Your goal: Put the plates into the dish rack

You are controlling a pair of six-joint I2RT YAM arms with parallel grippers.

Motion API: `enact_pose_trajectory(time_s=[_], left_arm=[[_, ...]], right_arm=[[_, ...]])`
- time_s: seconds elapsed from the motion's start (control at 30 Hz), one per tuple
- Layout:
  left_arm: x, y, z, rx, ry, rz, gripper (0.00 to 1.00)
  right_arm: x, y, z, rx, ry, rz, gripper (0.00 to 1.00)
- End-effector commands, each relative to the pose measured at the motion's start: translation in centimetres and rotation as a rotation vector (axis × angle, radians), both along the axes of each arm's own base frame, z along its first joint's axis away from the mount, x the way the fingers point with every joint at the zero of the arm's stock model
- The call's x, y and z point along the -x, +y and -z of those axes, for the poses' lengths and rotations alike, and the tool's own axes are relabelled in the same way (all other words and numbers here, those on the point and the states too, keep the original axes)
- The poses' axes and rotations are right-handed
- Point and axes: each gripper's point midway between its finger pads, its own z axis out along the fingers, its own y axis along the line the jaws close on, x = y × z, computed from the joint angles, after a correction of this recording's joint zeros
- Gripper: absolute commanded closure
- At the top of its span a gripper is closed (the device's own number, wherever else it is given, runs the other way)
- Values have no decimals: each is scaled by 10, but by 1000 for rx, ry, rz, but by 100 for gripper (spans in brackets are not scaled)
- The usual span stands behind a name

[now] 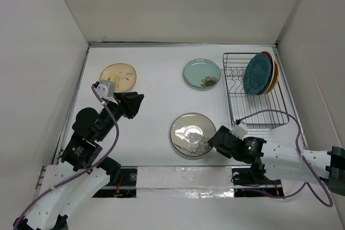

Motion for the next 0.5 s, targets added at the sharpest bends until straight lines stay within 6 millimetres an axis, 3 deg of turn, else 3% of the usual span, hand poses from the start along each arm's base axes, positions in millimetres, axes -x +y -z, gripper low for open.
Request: enact_pose_trajectory(time_s=[0.0, 0.03, 0.13, 0.3, 0.4, 0.47], left_arm=[[5, -2, -14, 31, -52, 21, 70], [5, -2, -15, 32, -55, 21, 70], [5, -2, -15, 31, -52, 21, 69], [5, -2, -15, 32, -51, 21, 69], [5, -3, -14, 31, -50, 24, 69], [4, -3, -14, 31, -50, 22, 69]], right_arm=[[-7, 12, 5, -74, -29, 34, 32], [-9, 24, 4, -129, -38, 21, 33], [-9, 36, 13, -207, -24, 20, 37], [-11, 40, 25, -244, -9, 62, 44], [-12, 43, 35, -293, 5, 111, 52], [-11, 44, 39, -320, 5, 148, 66]])
